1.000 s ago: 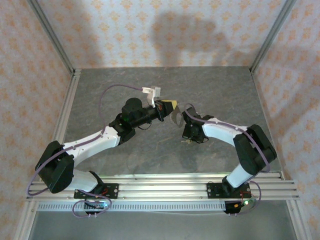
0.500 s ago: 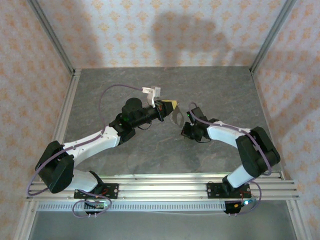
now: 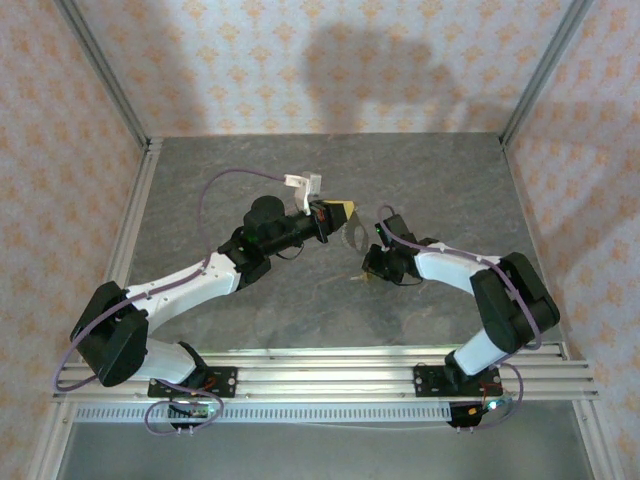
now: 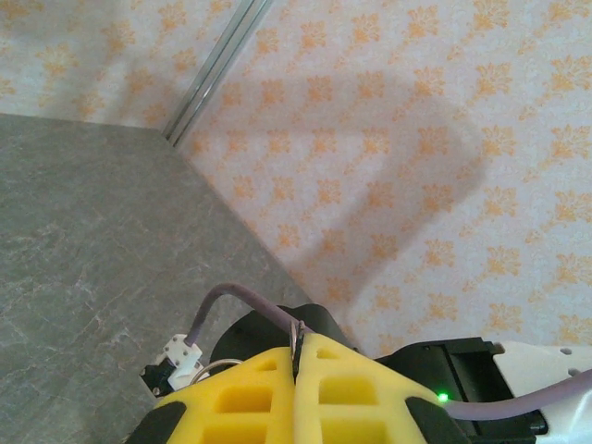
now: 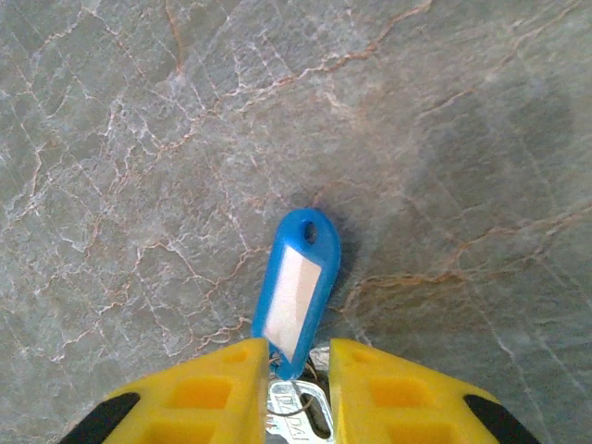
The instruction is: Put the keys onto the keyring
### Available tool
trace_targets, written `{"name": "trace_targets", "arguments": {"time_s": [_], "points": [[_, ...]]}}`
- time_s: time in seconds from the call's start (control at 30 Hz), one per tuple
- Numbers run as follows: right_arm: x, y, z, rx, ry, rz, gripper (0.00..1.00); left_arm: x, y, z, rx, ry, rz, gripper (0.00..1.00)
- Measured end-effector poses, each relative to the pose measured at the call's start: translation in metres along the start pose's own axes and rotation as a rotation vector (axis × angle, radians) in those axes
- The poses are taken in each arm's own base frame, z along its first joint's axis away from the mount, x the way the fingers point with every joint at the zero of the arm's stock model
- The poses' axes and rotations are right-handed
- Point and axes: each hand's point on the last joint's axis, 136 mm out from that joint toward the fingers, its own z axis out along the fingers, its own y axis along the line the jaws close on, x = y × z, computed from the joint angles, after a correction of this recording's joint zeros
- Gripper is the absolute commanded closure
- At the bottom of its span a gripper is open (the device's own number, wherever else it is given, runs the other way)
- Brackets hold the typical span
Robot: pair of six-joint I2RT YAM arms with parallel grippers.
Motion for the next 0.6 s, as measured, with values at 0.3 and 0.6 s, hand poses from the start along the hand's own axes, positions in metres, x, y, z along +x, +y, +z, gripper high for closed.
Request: {"name": "trace_targets", "arguments": {"time_s": [0.3, 0.6], "points": [[-0.002, -0.004, -0.012, 0.064, -0.021, -0.012, 0.72, 0.0, 0.0, 0.0, 0.0, 0.0, 0.0, 1.0], [-0.003, 0.017, -0.012, 0.113, -0.027, -0.077, 0.73, 0.0, 0.0, 0.0, 0.0, 0.0, 0.003, 1.0]]}}
